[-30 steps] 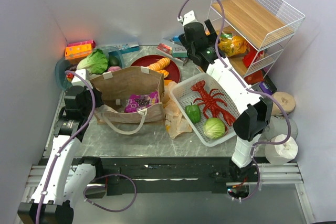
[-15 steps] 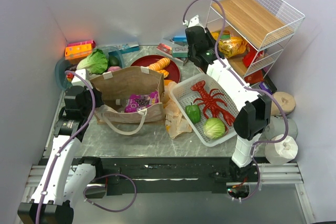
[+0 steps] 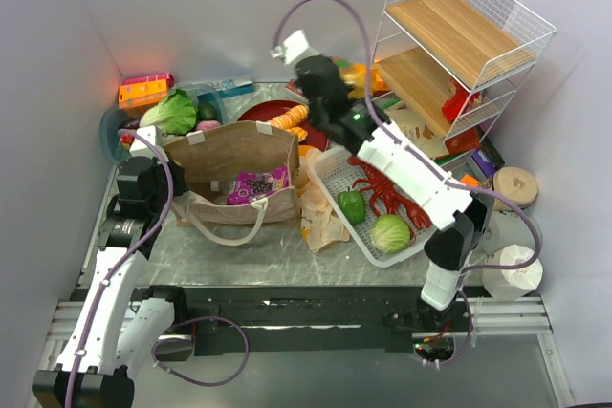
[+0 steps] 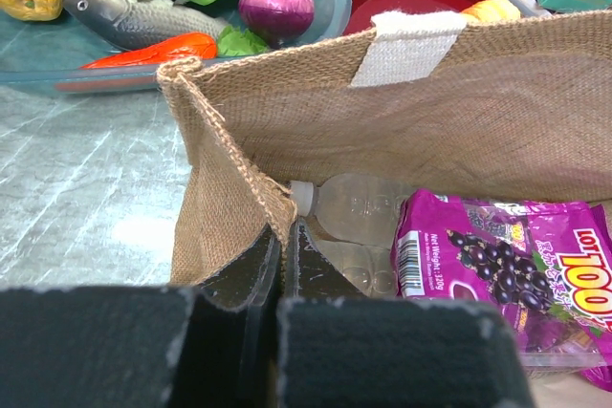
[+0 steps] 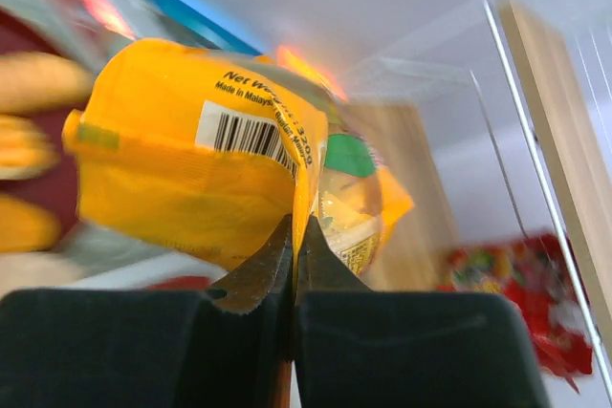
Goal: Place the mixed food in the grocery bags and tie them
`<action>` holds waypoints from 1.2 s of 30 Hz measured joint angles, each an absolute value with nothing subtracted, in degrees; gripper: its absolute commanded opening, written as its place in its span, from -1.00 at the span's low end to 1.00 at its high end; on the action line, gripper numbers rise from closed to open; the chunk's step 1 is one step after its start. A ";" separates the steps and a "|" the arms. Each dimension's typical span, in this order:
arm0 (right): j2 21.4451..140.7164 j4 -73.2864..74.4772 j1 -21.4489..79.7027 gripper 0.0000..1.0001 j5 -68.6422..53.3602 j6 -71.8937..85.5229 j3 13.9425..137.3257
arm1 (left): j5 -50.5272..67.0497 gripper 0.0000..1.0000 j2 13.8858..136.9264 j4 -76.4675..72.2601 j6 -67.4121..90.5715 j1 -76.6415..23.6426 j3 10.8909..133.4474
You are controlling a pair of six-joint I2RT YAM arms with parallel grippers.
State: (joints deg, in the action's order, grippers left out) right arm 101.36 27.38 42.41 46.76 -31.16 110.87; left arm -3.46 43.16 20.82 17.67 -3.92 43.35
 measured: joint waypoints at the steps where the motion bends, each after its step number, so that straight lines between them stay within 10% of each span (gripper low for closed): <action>1: 101.36 28.69 44.66 -1.00 45.82 -30.28 112.51 | -3.49 -0.97 43.11 20.84 17.67 -3.92 43.35; 15: 82.87 32.01 55.61 -1.00 7.84 -4.75 107.13 | -3.95 -0.97 42.78 20.99 17.67 -3.92 43.33; 28: 110.00 32.23 57.25 -1.00 -10.57 7.73 109.16 | -3.90 -0.97 42.98 20.95 17.69 -3.92 43.33; 31: 116.33 31.33 58.37 -0.56 -11.16 9.21 112.81 | -4.05 -0.97 43.00 21.63 17.65 -3.92 43.33; 32: 117.32 31.88 58.85 -0.03 -10.59 9.37 114.34 | -4.25 -0.97 43.00 21.80 17.67 -3.86 43.33; 36: 117.67 35.00 59.16 0.72 -6.94 8.43 118.83 | -4.43 -0.97 42.94 21.80 17.67 -3.81 43.33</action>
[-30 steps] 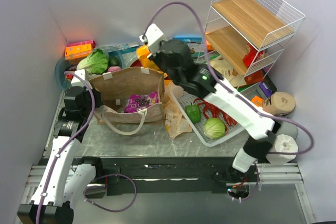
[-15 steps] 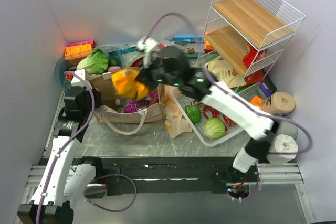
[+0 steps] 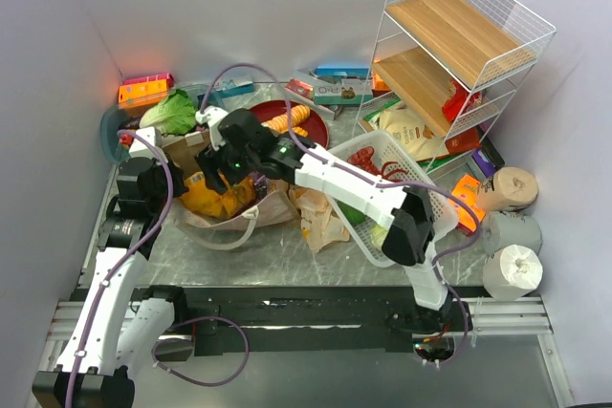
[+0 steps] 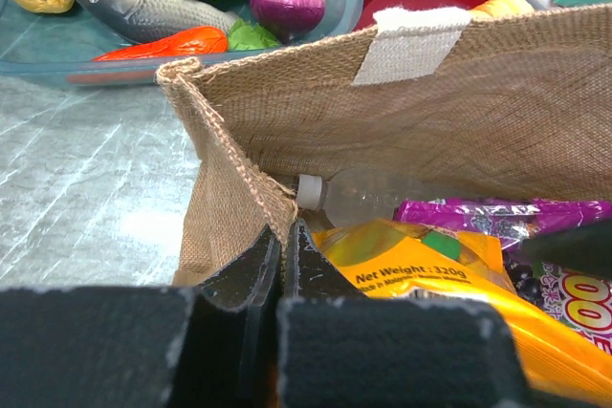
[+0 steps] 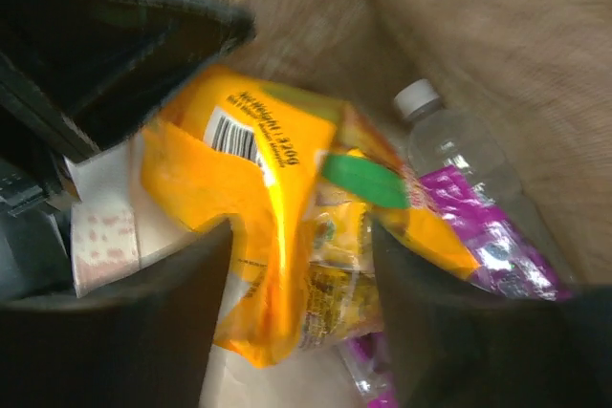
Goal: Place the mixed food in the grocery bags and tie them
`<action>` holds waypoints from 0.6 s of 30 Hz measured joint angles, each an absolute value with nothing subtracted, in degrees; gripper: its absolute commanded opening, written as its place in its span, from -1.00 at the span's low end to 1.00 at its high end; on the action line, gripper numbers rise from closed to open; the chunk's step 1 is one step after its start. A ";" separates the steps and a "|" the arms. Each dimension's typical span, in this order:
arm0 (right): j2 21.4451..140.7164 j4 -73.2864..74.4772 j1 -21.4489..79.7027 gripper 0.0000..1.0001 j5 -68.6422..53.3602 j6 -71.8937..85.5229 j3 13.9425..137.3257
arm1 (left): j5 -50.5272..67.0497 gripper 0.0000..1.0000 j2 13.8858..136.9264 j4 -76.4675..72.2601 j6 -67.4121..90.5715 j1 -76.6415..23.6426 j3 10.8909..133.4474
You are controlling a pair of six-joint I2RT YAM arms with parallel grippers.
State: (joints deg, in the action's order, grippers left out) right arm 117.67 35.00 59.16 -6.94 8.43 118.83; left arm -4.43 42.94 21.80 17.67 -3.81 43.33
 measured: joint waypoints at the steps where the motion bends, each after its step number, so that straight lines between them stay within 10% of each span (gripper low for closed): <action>1: 117.01 35.16 58.94 0.76 -6.28 7.94 118.72 | -4.45 -0.97 42.94 21.80 17.67 -3.81 43.33; 18: 91.57 39.57 57.25 0.80 16.16 11.38 105.78 | -5.76 -0.97 42.68 21.91 17.89 -3.81 43.33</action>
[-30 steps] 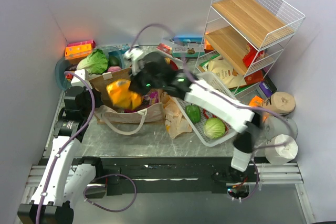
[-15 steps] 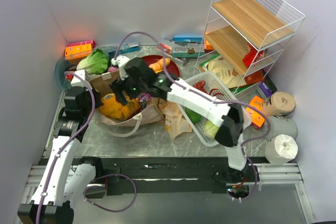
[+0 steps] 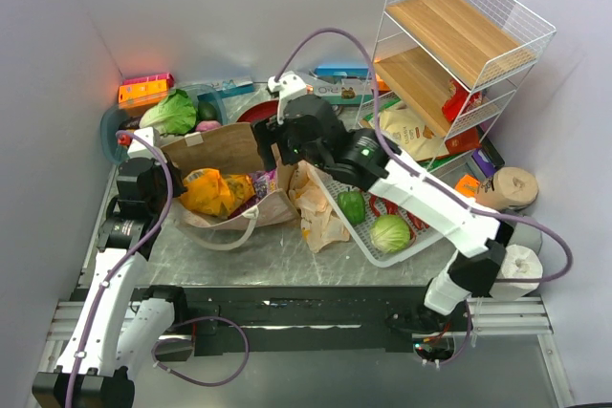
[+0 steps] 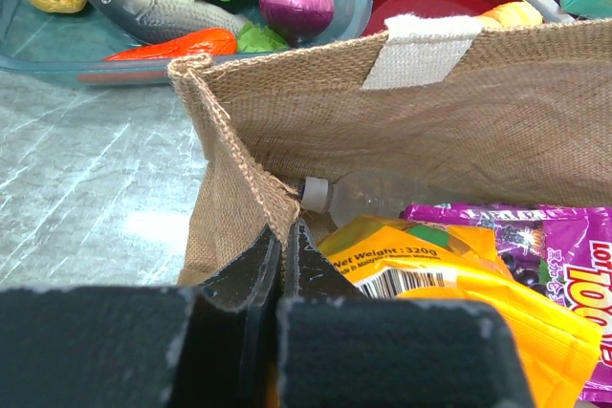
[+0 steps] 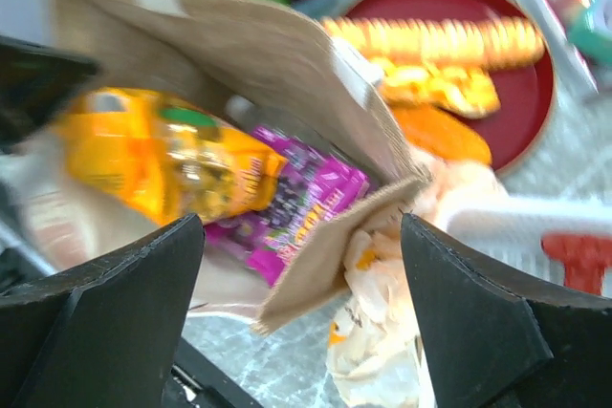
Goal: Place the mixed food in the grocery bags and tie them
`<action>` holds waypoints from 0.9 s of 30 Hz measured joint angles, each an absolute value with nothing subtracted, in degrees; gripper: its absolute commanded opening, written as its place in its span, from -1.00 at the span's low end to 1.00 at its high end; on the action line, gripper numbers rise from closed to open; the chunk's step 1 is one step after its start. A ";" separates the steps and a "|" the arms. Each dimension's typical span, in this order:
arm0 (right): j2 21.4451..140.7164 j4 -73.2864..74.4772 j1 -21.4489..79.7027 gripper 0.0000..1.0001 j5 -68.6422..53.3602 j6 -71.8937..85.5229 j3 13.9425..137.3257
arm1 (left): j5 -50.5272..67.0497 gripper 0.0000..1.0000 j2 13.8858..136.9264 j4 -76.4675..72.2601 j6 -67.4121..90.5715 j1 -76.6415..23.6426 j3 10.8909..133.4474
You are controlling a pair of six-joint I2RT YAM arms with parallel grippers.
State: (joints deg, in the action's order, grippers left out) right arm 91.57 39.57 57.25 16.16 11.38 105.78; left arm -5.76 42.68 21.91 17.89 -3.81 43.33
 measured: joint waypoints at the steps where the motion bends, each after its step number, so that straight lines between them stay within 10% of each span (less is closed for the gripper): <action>1: 92.33 40.32 57.14 0.80 17.17 12.23 105.73 | -5.78 -0.97 42.68 21.91 17.89 -3.81 43.33; 7: 96.84 41.15 55.81 0.56 15.03 16.51 98.83 | -5.82 -0.97 42.68 21.91 18.28 -3.81 43.33; 11: 100.18 41.87 54.61 -0.97 12.03 18.31 96.84 | -5.82 -0.97 42.68 21.91 18.55 -3.81 43.33; 27: 105.03 48.47 55.40 -1.00 5.52 12.78 109.51 | -25.47 -0.97 43.16 34.65 17.67 -3.60 57.76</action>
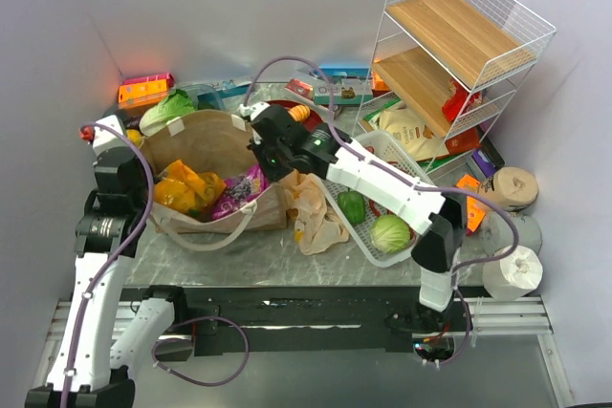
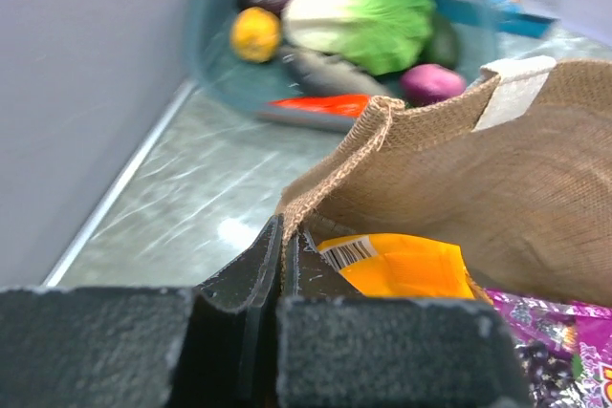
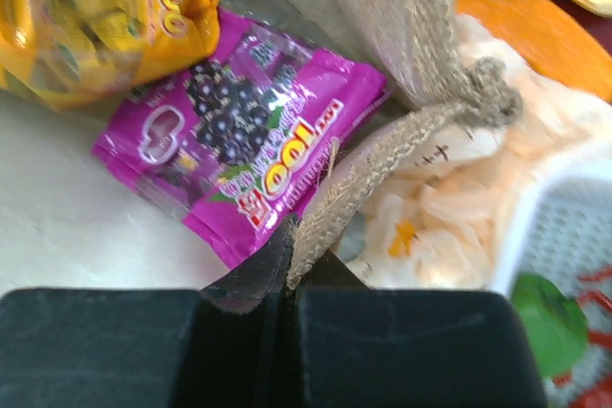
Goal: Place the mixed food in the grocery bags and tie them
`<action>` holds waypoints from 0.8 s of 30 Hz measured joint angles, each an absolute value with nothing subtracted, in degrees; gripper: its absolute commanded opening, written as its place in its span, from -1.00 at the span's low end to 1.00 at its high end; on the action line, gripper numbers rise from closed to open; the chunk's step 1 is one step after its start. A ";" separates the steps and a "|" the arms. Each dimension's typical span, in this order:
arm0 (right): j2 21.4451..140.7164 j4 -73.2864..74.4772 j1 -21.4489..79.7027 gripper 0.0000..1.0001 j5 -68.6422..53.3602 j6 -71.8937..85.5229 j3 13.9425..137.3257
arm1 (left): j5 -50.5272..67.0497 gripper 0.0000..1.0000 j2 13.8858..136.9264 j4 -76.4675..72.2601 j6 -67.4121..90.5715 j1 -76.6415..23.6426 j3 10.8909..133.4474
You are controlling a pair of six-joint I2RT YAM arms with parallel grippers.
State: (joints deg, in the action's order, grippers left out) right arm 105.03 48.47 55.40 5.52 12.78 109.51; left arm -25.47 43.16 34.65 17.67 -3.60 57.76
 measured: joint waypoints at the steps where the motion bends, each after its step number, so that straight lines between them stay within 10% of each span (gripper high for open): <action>1: 106.17 48.49 55.55 -1.00 4.51 12.73 110.67 | -26.65 -0.97 42.50 35.27 17.72 -3.49 57.43; 17: 126.26 38.06 61.06 -1.00 -9.45 13.04 129.54 | -56.36 -0.97 22.79 30.44 21.12 -3.07 42.11; 20: 129.60 31.59 61.28 -1.00 -13.19 13.43 130.85 | -61.60 -0.49 18.55 29.76 21.93 -3.03 39.86; 21: 130.52 29.08 61.30 -1.00 -14.46 13.65 131.00 | -63.18 0.11 16.67 29.67 22.20 -3.03 39.31; 24: 132.31 23.16 61.39 -0.84 -17.67 14.68 131.15 | -65.87 0.93 12.73 24.21 22.15 -3.03 39.13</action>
